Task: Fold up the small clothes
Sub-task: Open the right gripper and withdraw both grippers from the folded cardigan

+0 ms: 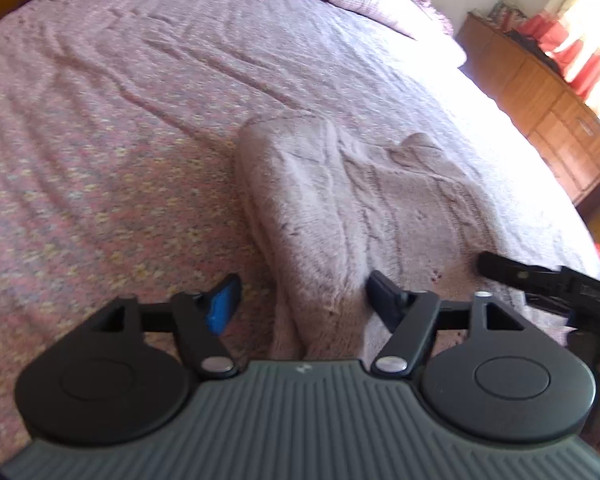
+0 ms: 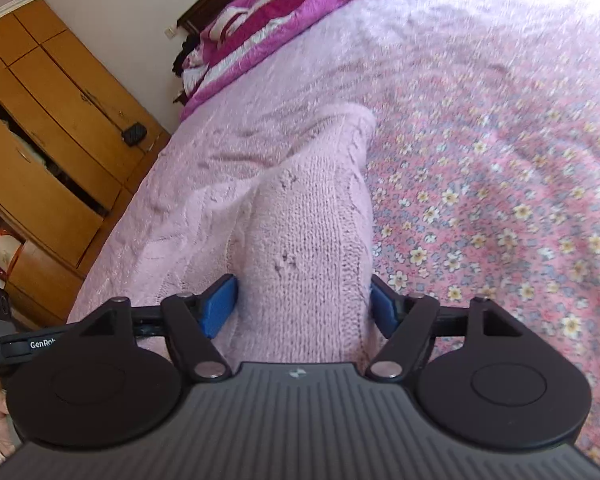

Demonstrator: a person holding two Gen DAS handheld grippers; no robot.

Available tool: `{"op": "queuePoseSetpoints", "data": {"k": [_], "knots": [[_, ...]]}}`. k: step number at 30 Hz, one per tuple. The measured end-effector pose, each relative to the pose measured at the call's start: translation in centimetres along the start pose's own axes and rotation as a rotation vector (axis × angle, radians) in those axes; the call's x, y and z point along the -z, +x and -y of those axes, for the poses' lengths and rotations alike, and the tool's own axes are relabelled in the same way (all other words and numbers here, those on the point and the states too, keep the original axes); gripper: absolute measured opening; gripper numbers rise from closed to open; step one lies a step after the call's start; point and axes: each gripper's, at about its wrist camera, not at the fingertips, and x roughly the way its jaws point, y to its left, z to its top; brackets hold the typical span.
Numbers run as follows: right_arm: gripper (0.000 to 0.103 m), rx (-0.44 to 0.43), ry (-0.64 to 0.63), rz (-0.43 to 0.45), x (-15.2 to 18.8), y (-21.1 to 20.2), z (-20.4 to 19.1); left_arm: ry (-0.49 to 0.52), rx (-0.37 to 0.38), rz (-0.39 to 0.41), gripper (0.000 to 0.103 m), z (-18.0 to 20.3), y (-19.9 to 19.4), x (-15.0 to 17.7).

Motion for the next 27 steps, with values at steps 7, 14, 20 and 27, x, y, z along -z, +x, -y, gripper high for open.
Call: {"op": "queuePoseSetpoints", "data": {"k": [7, 14, 20, 27], "knots": [[0.095, 0.052, -0.119, 0.089, 1.4, -3.4, -1.8, 0.007, -0.072, 0.026, 0.081, 0.7, -2.3, 1.5], [0.102, 0.127, -0.277, 0.129, 4.7, -5.3, -4.0, 0.025, -0.159, 0.040, 0.084, 1.4, -3.4, 4.6], [0.103, 0.192, -0.274, 0.096, 7.6, -5.3, -4.1, 0.060, -0.233, 0.059, 0.084, 3.0, -3.2, 6.8], [0.103, 0.272, -0.302, 0.044, 9.9, -4.2, -4.4, 0.078, -0.282, 0.039, 0.084, 4.3, -1.8, 8.8]]}}
